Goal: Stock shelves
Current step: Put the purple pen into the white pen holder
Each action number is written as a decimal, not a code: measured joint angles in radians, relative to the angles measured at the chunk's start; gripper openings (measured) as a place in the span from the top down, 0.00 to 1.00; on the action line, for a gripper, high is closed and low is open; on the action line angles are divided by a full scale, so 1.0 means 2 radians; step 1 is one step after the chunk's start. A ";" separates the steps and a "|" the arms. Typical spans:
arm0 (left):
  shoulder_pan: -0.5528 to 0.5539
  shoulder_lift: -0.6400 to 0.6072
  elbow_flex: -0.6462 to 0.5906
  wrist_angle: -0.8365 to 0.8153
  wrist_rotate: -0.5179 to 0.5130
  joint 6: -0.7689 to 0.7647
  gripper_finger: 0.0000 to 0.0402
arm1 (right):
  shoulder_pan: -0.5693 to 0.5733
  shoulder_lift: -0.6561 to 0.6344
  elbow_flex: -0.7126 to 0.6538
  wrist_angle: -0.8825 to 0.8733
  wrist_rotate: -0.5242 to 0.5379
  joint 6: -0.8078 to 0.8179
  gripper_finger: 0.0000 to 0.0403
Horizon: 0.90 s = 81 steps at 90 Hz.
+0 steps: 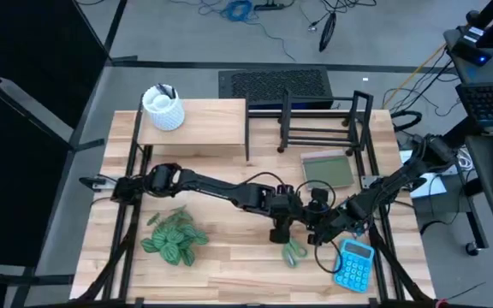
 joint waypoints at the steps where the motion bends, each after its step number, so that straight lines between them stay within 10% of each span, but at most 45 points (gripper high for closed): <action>1: 0.000 0.000 0.000 0.000 0.000 0.000 0.98 | 0.000 0.000 0.000 0.000 0.000 0.000 0.77; 41: 0.004 0.000 0.000 -0.007 0.001 0.000 0.97 | -0.004 -0.001 0.000 0.023 -0.016 -0.012 0.98; 81: 0.005 0.000 0.000 -0.009 0.000 0.004 0.97 | -0.020 -0.001 0.000 0.034 -0.024 -0.020 0.73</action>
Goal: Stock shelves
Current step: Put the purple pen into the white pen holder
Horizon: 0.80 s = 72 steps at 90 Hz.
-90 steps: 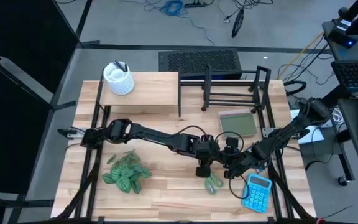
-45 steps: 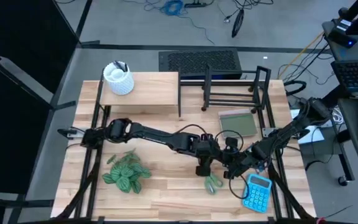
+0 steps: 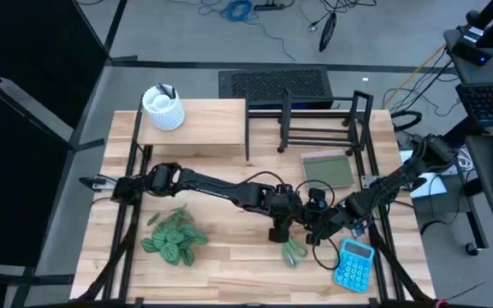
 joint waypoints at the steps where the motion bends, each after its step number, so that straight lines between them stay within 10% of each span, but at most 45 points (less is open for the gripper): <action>1: 0.000 0.000 0.000 0.000 0.000 0.000 0.97 | 0.000 0.000 0.000 0.000 0.000 0.000 0.73; 72: 0.008 0.000 0.000 -0.008 0.002 0.009 0.85 | -0.010 0.000 0.000 -0.006 -0.015 0.005 0.99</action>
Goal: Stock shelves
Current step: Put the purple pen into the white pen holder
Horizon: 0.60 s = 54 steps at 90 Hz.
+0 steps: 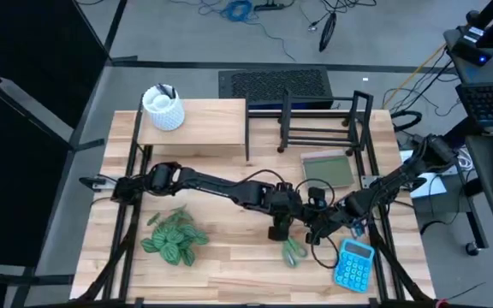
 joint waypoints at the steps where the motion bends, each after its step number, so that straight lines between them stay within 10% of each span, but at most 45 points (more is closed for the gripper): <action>1: 0.001 0.000 0.000 -0.001 0.000 0.000 0.84 | 0.000 0.000 0.000 -0.001 0.000 0.001 0.99; 27: 0.012 -0.058 0.000 -0.069 -0.013 -0.014 0.60 | -0.007 0.000 0.001 0.002 0.002 0.011 0.99; 54: 0.015 -0.166 -0.008 -0.115 -0.091 -0.015 0.62 | -0.027 0.000 0.001 0.067 0.093 -0.009 0.99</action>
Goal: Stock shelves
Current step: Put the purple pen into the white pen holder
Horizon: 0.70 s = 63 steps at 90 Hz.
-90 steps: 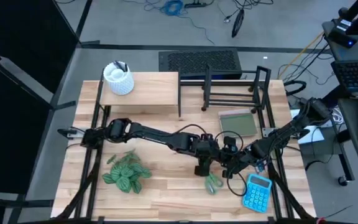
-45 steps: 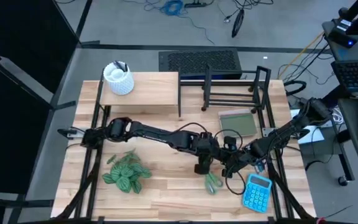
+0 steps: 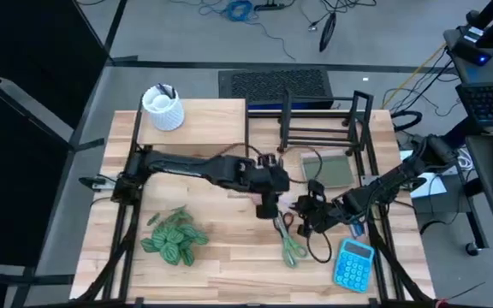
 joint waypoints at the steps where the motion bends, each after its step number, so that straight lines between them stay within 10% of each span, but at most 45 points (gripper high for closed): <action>1: 0.001 -0.005 -0.003 0.000 0.000 0.000 0.62 | -0.002 0.000 0.000 0.005 0.001 -0.003 0.99; 63: 0.027 -0.342 -0.412 0.310 -0.017 -0.079 0.67 | -0.148 0.000 0.000 0.301 -0.117 -0.202 0.99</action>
